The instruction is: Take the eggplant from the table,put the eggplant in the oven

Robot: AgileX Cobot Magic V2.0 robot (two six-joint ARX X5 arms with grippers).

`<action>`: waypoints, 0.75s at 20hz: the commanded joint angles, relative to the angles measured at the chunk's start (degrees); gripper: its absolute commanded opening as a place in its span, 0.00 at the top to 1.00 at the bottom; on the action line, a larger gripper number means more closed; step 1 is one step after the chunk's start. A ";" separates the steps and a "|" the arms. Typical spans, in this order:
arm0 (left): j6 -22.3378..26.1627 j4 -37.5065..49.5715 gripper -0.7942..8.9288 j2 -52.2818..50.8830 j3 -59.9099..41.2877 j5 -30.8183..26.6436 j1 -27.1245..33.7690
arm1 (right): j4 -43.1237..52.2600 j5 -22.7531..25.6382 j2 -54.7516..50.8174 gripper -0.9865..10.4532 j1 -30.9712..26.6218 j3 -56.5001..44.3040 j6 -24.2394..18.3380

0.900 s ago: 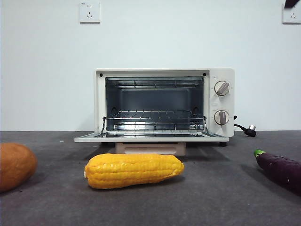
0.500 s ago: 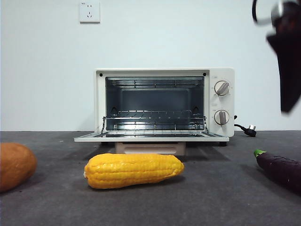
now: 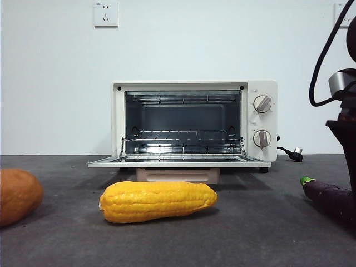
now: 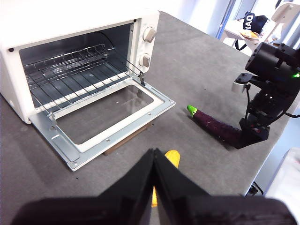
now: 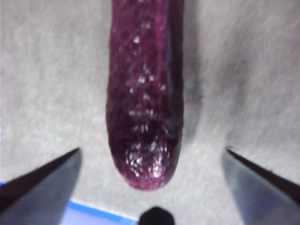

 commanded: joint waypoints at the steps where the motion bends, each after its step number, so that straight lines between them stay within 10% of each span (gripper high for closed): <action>1: 0.11 0.22 0.92 -0.13 -0.24 0.22 -0.35 | 0.92 0.76 0.26 0.53 1.36 -0.59 1.97; 15: 0.11 -0.48 0.92 -0.09 -0.24 0.22 -0.39 | 4.20 5.18 2.32 0.93 5.16 -0.59 3.80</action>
